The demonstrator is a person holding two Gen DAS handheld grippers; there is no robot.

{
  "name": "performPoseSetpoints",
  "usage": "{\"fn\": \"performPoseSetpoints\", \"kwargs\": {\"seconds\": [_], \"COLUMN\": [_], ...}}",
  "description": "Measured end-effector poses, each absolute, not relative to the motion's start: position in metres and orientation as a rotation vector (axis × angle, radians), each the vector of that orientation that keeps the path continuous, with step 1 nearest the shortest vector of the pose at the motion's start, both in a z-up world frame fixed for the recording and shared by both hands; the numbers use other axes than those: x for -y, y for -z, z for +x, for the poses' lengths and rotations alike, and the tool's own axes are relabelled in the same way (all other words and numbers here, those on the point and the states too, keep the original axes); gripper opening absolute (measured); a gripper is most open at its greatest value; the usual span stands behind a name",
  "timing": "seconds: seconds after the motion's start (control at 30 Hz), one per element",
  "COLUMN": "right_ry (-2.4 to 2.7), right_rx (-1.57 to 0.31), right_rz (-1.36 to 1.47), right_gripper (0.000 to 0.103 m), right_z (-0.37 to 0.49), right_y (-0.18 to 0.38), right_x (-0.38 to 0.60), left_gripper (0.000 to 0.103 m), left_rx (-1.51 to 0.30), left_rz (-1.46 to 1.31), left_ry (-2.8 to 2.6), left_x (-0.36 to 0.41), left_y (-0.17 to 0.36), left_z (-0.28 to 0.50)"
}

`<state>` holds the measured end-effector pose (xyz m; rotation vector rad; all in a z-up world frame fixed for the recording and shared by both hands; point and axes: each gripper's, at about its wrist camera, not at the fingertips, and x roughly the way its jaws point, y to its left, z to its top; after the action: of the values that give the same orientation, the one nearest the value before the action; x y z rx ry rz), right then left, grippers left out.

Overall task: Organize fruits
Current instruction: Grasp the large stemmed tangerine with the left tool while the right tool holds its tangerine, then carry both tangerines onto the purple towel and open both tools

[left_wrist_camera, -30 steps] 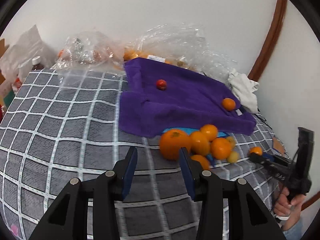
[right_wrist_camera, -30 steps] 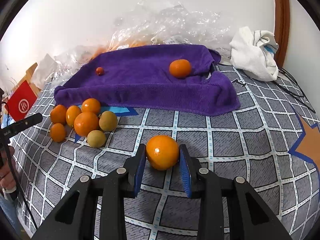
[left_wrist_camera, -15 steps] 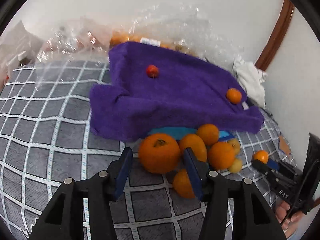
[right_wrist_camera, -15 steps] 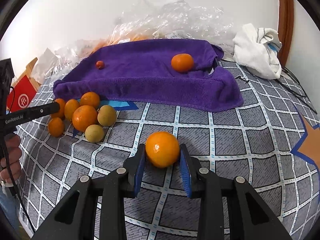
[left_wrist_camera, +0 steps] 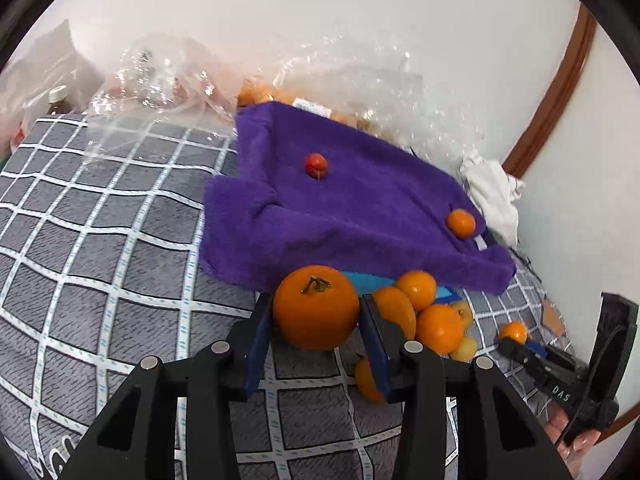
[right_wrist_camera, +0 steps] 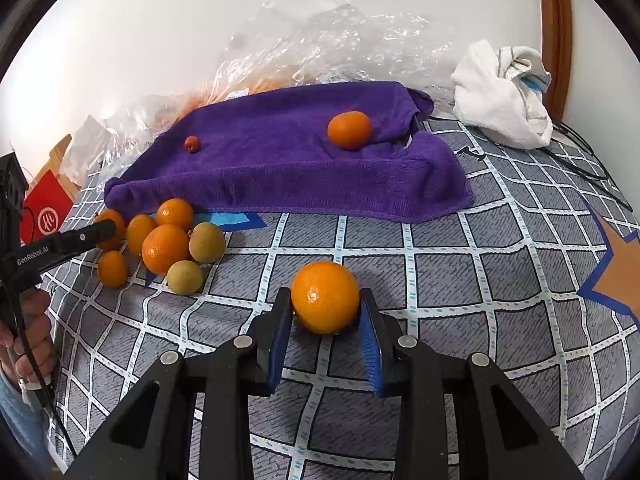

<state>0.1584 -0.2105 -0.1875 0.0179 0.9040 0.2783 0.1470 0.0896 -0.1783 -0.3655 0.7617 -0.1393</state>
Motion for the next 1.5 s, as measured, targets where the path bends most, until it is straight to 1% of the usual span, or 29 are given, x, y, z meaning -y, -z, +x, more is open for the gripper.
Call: {"fn": "performPoseSetpoints", "kwargs": {"seconds": [0.4, 1.0, 1.2, 1.33, 1.5], "right_ry": [-0.315, -0.327, -0.364, -0.342, -0.336], "right_rx": [-0.908, -0.87, -0.788, -0.733, -0.719], "right_rz": [-0.011, 0.024, 0.02, -0.035, -0.02], "right_gripper": [0.033, 0.033, 0.033, 0.033, 0.033], "right_z": [0.156, 0.153, 0.159, 0.178, 0.212], "right_y": [0.189, 0.178, 0.129, 0.102, 0.093], "right_x": [0.203, 0.21, 0.207, 0.204, 0.198], "left_gripper": [0.041, 0.041, 0.041, 0.041, 0.041], "left_rx": [-0.713, -0.646, -0.635, -0.606, -0.543], "left_rz": [-0.425, -0.418, -0.464, -0.422, -0.398], "left_ry": [0.086, 0.052, 0.044, 0.044, 0.046], "left_x": [-0.107, -0.11, -0.121, -0.124, -0.128], "left_y": [0.172, 0.163, 0.155, 0.129, 0.092], "left_z": [0.146, 0.138, 0.131, 0.129, 0.144]}}
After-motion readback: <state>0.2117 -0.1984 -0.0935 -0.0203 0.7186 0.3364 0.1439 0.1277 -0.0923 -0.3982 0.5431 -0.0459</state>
